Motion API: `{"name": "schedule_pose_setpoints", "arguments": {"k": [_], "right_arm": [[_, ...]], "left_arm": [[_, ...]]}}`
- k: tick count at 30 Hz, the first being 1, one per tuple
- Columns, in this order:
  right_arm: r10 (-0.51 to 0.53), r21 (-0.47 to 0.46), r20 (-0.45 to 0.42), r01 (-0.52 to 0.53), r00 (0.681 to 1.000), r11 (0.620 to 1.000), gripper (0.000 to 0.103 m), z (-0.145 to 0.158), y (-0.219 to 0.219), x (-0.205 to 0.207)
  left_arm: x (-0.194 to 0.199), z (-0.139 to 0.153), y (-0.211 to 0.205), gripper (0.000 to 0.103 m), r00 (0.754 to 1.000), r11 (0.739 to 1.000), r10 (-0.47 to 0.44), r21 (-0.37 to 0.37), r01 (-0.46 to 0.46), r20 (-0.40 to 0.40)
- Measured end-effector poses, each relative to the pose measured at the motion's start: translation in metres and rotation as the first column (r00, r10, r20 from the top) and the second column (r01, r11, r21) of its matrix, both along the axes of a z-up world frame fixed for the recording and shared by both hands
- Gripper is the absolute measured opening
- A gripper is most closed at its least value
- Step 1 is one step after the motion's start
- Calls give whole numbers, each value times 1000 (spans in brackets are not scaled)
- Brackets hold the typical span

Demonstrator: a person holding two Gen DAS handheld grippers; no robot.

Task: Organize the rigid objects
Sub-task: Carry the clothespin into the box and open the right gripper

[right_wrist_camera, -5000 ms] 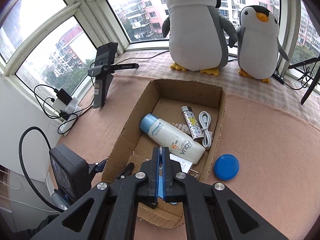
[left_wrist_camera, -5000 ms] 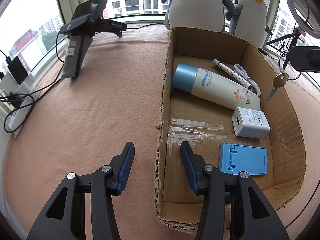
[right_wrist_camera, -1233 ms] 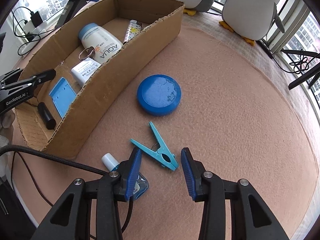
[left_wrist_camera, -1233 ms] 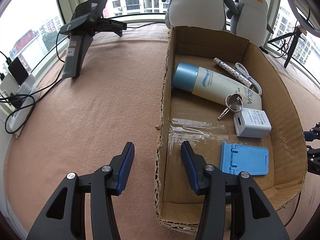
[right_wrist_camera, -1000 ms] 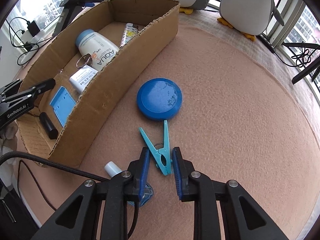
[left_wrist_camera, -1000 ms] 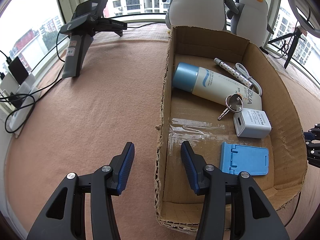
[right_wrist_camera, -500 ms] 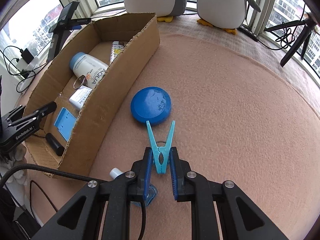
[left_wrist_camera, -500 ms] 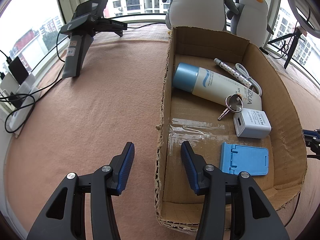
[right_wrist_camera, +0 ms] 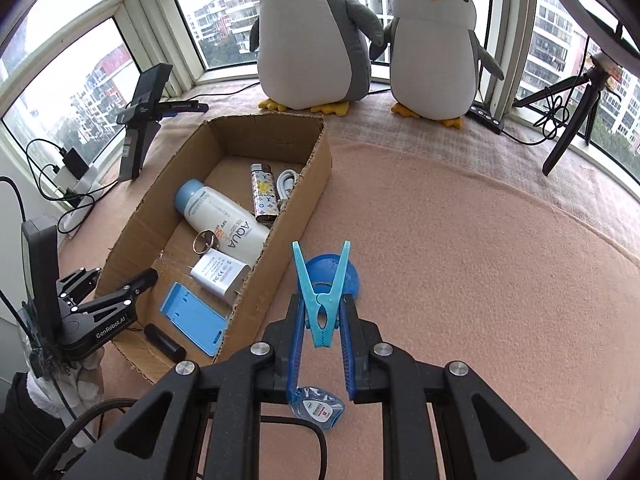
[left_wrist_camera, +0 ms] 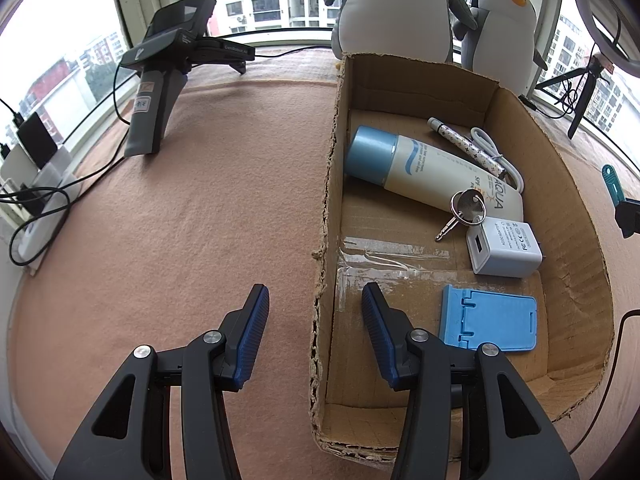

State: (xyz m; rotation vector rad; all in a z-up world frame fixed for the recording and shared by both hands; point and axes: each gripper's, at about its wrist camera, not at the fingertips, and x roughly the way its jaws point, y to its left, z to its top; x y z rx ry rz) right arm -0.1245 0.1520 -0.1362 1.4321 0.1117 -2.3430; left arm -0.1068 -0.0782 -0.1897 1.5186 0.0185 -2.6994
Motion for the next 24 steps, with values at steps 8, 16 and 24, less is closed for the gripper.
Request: {"name": "schedule_pose_setpoints", "arguments": {"k": [8,16,24], "right_arm": [[60,-19,-21,-60,998,998,15,9,-38,-14],[102,-29,-14,-102,995,994,15,5,-75,-34],[123,-32,-5,-123,992,992,15,0,-100,-50]], "left_arm": [[0,0,0,48,1000,1000,0,0,0,0],[0,0,0,48,1000,1000,0,0,0,0],[0,0,0,48,1000,1000,-1,0,1,0]]}}
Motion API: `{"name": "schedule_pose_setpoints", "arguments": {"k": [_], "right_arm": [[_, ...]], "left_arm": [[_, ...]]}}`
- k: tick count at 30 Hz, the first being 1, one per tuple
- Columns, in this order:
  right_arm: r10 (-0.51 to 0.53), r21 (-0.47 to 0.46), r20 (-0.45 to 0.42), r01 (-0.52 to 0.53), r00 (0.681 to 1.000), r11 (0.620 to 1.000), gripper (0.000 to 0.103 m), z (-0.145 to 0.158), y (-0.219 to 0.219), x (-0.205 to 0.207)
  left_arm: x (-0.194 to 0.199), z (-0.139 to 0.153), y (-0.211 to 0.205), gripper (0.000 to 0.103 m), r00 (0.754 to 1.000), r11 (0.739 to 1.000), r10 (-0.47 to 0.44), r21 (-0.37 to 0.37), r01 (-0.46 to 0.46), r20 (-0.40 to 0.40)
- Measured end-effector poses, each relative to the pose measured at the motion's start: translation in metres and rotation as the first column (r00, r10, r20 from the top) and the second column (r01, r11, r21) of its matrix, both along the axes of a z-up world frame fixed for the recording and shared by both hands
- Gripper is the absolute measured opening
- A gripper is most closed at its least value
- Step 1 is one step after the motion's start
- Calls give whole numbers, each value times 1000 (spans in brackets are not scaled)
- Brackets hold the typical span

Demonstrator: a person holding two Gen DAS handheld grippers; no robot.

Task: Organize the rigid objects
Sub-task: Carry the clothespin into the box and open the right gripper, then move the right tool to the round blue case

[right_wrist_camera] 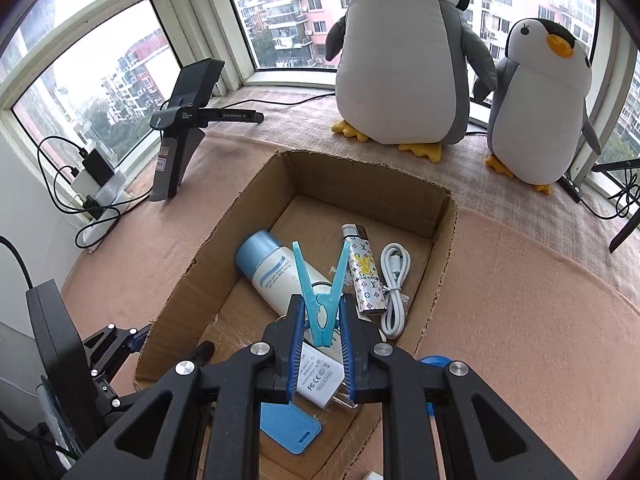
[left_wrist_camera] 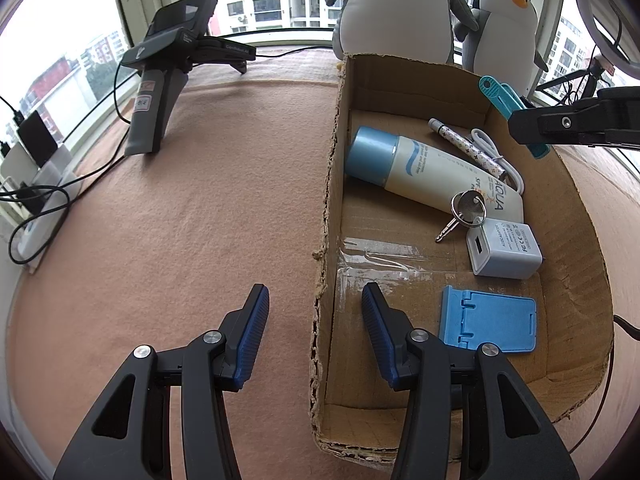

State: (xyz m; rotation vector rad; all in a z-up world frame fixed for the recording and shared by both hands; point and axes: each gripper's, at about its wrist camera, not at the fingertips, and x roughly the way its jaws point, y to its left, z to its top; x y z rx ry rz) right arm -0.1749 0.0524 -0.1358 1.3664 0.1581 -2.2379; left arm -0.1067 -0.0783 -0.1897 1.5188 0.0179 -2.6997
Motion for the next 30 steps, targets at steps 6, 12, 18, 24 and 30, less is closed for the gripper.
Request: {"name": "schedule_pose_setpoints", "arguments": {"k": [6,12,18,24,30], "right_arm": [[16,15,8,-16,1000,1000,15,-6,-12,-6],[13,20,-7,-13,1000,1000,22,-6,-14,-8],[-28,24,-46,29,999,999,63,2,-6,-9],[-50,26,-42,51,998,998,63,5,3,-11],[-70,27,-35,71,997,997,63,5,17,-9]], "left_arm": [[0,0,0,48,1000,1000,0,0,0,0],[0,0,0,48,1000,1000,0,0,0,0],[0,0,0,48,1000,1000,-1,0,1,0],[0,0,0,48,1000,1000,-1,0,1,0],[0,0,0,48,1000,1000,0,0,0,0]]}}
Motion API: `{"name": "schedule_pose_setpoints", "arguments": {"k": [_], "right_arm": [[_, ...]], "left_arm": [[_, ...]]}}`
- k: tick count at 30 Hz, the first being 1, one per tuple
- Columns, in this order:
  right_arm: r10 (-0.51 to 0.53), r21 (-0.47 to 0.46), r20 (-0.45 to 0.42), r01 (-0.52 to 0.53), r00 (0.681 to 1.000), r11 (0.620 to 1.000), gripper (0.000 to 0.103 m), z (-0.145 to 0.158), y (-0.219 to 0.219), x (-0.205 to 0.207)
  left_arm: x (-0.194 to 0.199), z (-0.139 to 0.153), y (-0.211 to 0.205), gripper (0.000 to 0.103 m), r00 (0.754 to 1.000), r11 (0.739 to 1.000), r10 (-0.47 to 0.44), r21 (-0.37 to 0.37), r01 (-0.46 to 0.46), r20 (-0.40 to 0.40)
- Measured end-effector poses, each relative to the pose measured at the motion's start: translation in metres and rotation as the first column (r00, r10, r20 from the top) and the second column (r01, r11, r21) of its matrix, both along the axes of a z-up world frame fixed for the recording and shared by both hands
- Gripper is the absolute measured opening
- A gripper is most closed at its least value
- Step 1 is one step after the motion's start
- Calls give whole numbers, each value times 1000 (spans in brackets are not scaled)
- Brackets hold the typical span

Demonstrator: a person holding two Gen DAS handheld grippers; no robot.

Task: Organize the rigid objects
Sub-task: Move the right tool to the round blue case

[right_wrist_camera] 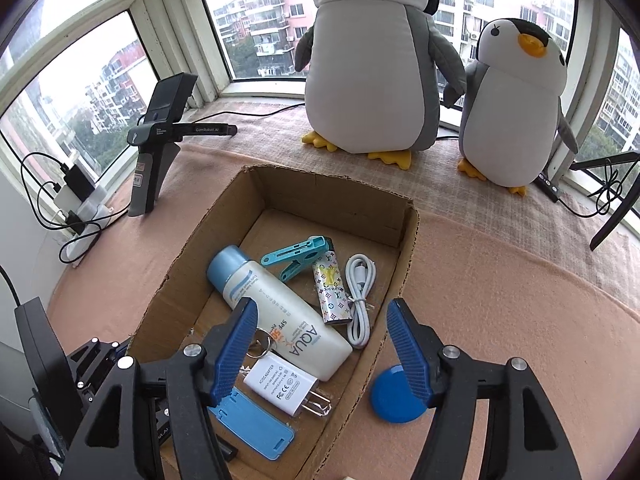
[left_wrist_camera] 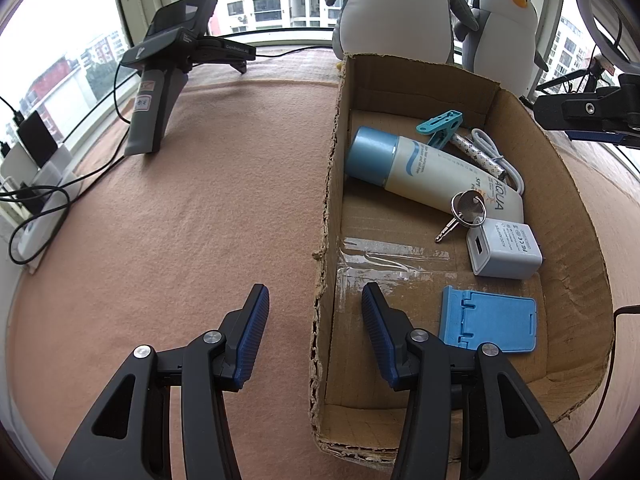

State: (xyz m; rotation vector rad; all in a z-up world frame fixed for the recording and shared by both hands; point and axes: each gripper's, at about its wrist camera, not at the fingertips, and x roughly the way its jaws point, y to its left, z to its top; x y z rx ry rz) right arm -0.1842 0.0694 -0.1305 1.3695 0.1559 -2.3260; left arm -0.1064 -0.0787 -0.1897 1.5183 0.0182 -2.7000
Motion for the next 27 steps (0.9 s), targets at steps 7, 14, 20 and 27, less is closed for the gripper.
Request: {"name": "schedule_pose_setpoints", "arguments": {"k": [7,14,20,27], "right_arm": [[-34,-19,6,34,999,999,63,4,25,3],[-60,-15,15,61,998,998,63,4,52,11],[-79,8,32,79,996,997,63,-6,71,18],[-57,56,61,54,997,997,63,-21,85,24]], "left_arm": [[0,0,0,48,1000,1000,0,0,0,0],[0,0,0,48,1000,1000,0,0,0,0],[0,0,0,48,1000,1000,-1,-1,1,0],[0,0,-1,48,1000,1000,-1,-1,1,1]]}}
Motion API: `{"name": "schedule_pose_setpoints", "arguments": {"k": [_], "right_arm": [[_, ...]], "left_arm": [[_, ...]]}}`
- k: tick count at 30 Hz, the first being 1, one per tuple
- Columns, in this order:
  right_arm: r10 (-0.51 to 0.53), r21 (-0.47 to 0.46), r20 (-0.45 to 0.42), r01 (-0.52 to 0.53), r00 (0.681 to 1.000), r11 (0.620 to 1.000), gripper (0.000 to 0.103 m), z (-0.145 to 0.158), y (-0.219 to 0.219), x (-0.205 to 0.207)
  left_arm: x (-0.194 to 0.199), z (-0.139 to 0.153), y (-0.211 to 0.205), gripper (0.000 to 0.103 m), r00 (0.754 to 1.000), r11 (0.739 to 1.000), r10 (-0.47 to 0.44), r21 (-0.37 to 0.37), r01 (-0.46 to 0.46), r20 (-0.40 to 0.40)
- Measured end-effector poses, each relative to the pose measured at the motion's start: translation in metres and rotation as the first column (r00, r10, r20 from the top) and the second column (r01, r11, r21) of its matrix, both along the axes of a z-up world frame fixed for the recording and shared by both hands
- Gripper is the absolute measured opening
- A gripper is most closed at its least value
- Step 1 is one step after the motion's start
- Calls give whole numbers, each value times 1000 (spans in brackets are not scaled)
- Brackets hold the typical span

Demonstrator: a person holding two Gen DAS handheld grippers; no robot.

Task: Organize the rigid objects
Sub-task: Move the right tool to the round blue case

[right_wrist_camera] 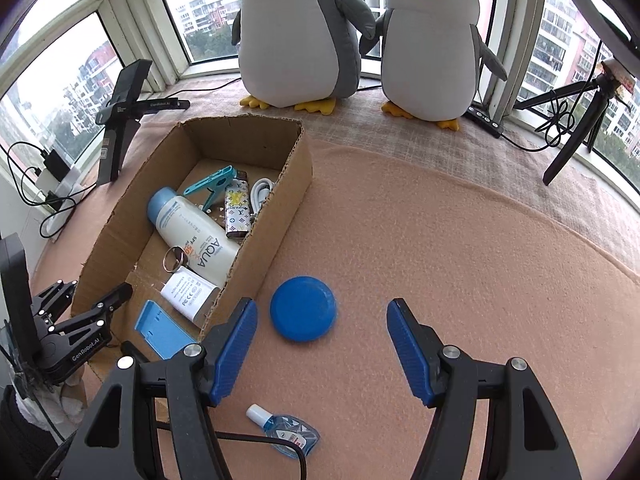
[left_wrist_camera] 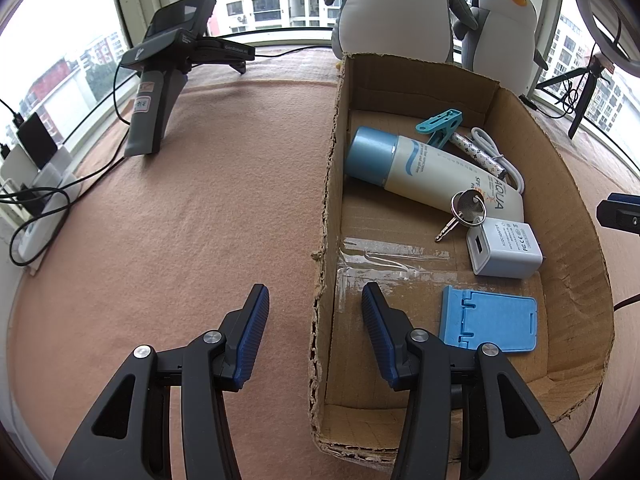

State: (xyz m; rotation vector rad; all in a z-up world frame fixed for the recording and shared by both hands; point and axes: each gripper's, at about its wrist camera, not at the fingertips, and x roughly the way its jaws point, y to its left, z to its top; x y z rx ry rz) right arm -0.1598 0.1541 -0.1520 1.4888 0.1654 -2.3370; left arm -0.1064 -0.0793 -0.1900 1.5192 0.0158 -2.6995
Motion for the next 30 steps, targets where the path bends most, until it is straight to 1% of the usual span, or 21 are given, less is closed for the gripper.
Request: {"name": "schedule_pose_setpoints", "arguments": {"k": [7,12,21,30], "right_arm": [[51,25,40,-52,998,998,63,-17,-4,2],[85,47,50,-87,995,995,63,-26,-12,5],[94,71,67,-99,993,993,63,-42,-20,3],[90,61,80,-95,993,994,63,-49,-14,-5]], "left_arm": [[0,0,0,48,1000,1000,0,0,0,0],[0,0,0,48,1000,1000,0,0,0,0],[-1,-1,-1,49,1000,1000,0,-1,0,-1],[-1,-1,-2,49,1000,1000,-1,-2,1,0]]}}
